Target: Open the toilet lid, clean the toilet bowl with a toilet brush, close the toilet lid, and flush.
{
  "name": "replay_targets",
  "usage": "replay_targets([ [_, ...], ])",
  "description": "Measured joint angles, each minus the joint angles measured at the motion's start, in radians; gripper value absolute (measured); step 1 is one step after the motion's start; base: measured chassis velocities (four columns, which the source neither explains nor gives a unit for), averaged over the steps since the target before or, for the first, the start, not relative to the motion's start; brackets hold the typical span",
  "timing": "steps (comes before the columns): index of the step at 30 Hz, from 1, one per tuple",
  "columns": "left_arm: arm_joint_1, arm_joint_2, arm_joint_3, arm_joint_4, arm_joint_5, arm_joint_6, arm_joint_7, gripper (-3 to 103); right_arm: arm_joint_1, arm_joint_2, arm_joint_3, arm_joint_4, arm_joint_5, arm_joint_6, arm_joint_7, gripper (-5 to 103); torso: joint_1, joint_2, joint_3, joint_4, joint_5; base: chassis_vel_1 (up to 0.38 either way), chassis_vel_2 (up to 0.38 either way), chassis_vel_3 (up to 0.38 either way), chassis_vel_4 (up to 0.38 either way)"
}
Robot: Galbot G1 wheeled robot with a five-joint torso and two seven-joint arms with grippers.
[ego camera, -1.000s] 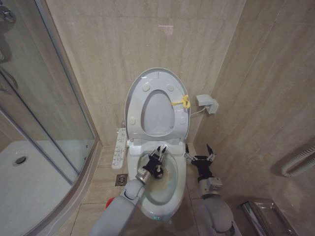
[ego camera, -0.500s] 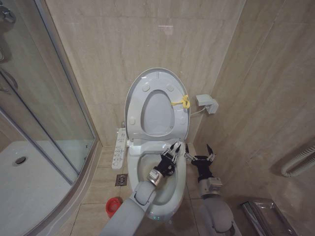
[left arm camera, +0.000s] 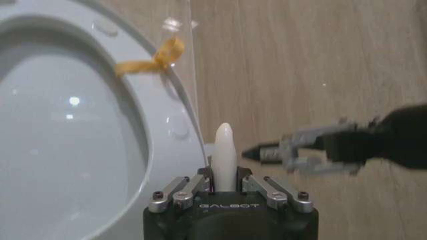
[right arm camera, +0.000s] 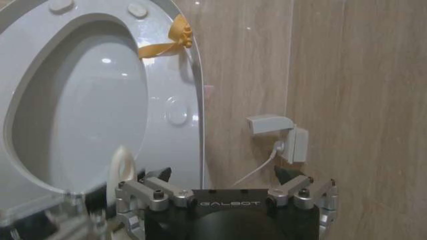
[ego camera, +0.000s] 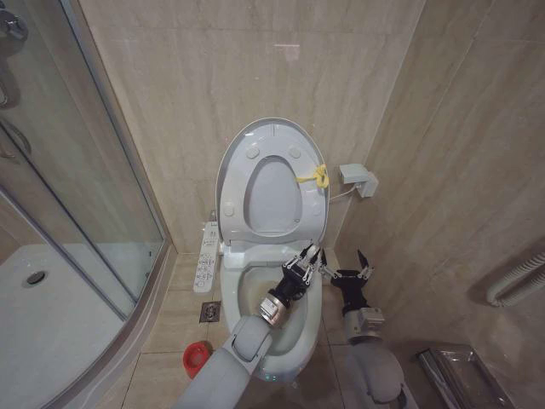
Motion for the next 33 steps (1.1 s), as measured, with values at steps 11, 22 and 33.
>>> replay_targets([
  [11, -0.07, -0.03, 0.02, 0.21, -0.142, 0.017, 0.03, 21, 0.0, 0.0, 0.0, 0.0, 0.0, 0.0, 0.0, 100, 0.0, 0.0, 0.0, 0.0001, 0.0002, 0.0, 0.0, 0.0, 0.0],
  [22, -0.097, -0.064, 0.035, 0.181, -0.135, -0.022, 0.04, 21, 0.0, 0.0, 0.0, 0.0, 0.0, 0.0, 0.0, 100, 0.0, 0.0, 0.0, -0.0002, 0.0001, 0.0, 0.0, 0.0, 0.0],
  [33, -0.123, -0.055, 0.01, 0.289, -0.12, -0.031, 0.057, 21, 0.0, 0.0, 0.0, 0.0, 0.0, 0.0, 0.0, 100, 0.0, 0.0, 0.0, 0.0001, -0.0001, 0.0, 0.0, 0.0, 0.0],
])
